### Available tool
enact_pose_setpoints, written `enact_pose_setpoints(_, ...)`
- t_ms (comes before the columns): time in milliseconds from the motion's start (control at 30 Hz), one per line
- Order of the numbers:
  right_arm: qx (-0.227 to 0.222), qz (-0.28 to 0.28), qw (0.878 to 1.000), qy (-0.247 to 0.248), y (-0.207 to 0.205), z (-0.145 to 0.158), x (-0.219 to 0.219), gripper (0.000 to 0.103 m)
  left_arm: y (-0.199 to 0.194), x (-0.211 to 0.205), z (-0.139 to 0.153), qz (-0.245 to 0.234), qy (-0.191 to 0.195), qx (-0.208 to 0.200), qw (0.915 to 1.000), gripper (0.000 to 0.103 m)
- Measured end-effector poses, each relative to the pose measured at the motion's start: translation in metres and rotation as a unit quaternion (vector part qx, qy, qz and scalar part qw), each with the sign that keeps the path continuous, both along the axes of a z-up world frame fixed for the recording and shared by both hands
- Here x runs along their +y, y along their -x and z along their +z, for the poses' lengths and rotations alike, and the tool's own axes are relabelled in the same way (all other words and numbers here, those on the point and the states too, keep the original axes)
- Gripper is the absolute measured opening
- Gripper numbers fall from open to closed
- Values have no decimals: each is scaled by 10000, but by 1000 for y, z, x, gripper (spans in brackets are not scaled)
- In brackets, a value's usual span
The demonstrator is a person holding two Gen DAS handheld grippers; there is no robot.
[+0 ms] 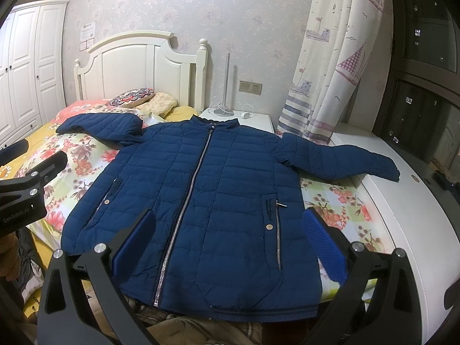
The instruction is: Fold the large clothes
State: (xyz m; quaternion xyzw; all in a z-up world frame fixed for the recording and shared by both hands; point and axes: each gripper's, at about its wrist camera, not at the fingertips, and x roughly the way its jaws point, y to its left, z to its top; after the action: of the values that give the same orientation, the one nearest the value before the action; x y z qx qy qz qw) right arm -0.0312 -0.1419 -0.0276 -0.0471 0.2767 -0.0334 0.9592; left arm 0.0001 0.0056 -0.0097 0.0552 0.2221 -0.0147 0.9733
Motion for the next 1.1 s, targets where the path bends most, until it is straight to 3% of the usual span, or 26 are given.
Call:
enact_pose_setpoints(933,-21,26,10000,-25,-3,1,-4,101,-1,4,-5,-6,1,33,10000,98)
enact_pose_setpoints(1000,-93,71,9999,-83,-10,-11,4,101,-5,3,-10,-30,4,50,10000,98)
enact_pose_setpoints(1100,160,24,9992,-359,-34,-31,-12,101,-35,-1,-30,-213,8,301,9993,98)
